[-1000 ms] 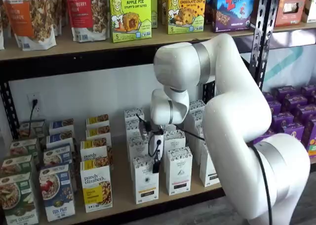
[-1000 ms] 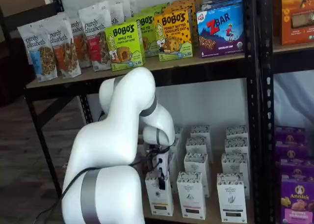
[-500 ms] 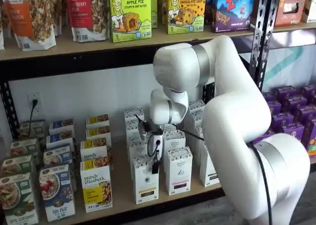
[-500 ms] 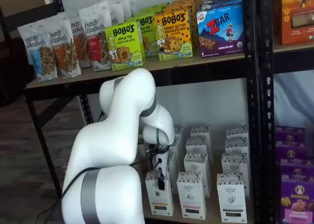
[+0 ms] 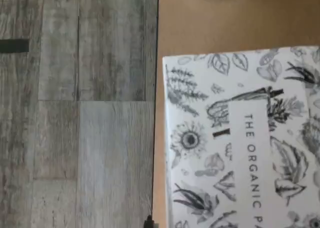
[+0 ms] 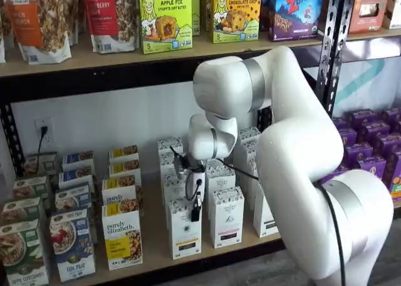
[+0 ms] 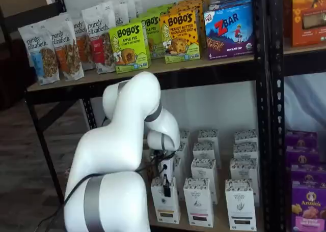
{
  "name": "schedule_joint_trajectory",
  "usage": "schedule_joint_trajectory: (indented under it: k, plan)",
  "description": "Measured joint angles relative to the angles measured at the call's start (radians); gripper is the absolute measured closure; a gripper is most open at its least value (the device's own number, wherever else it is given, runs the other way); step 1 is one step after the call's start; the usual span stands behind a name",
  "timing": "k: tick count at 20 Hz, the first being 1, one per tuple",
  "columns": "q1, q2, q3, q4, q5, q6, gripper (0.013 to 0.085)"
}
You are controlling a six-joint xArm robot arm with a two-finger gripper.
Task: Pick up the white box with a yellow strip in the middle, on the bottom shelf, the fourth box from the left
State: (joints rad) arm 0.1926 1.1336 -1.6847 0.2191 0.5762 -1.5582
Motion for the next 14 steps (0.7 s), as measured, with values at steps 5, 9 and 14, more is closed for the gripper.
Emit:
schedule_joint_trajectory:
  k: [5, 9, 14]
  plan:
    - [0.001, 0.001, -0.002, 0.002, 0.007, 0.000, 0.0290]
    - [0.005, 0.002, -0.001, 0.015, 0.006, -0.008, 0.0370]
    - [0.012, 0.001, 0.005, 0.008, -0.011, 0.004, 0.0370]
